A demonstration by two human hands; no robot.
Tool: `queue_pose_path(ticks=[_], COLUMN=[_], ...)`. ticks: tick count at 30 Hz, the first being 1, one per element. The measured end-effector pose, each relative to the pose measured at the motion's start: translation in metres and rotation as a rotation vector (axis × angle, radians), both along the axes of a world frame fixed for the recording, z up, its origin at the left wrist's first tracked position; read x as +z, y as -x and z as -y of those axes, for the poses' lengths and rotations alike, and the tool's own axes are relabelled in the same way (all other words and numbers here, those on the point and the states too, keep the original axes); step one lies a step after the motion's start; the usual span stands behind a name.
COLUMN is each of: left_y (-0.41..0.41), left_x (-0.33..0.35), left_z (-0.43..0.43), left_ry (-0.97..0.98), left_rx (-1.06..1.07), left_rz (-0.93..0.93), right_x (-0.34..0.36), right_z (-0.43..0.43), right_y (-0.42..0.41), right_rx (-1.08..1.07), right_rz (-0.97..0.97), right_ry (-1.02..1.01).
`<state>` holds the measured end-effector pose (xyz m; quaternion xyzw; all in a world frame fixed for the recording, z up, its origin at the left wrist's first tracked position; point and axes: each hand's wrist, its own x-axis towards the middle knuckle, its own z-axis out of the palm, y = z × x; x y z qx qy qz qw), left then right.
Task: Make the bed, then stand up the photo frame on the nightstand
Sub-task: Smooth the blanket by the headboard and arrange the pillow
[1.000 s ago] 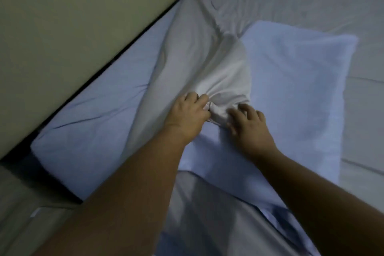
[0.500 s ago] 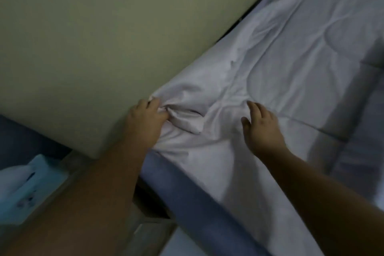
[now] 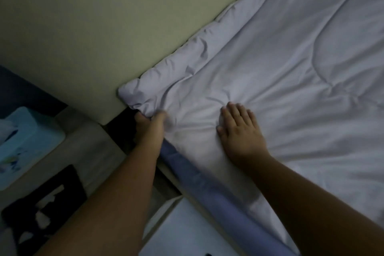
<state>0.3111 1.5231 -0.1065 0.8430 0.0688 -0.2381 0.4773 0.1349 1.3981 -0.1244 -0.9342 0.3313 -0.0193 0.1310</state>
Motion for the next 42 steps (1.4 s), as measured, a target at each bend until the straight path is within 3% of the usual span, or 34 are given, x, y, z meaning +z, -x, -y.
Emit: queue_pose_path(ticks=[8,11,16,18,22,25,28,33,42], left_y=[-0.035,-0.034,-0.038,-0.05,-0.057,-0.036,-0.002,0.041,0.145], left_x=[-0.018,-0.025,-0.022,-0.021,-0.02,-0.009,0.007,0.024,0.068], left_z=[-0.004,-0.016,-0.013,-0.013,-0.01,-0.003,0.011,0.055,0.139], left_ry=[-0.24,-0.31,0.037,-0.019,-0.02,-0.143,-0.276,-0.398,-0.416], left_rx=[0.157,0.154,0.223,0.223,0.273,0.358,0.196,-0.047,-0.547], left_rz=[0.072,-0.029,-0.028,0.044,-0.126,0.064,0.257,0.247,0.478], right_x=[0.004,0.006,-0.004,-0.006,-0.005,-0.001,0.014,0.042,0.084], right_z=[-0.01,-0.019,-0.028,-0.029,-0.027,-0.022,-0.011,0.02,0.095], right_y=[-0.005,-0.011,-0.014,-0.014,-0.012,-0.012,-0.009,0.012,0.109], right_rx=[0.029,0.116,0.117,0.113,0.122,0.138,0.141,0.124,-0.021], right_rz=[-0.007,-0.014,-0.009,0.001,-0.022,-0.037,-0.028,-0.024,-0.006], right_ry=[0.001,0.011,0.039,0.05,0.037,0.013,-0.01,0.006,0.011])
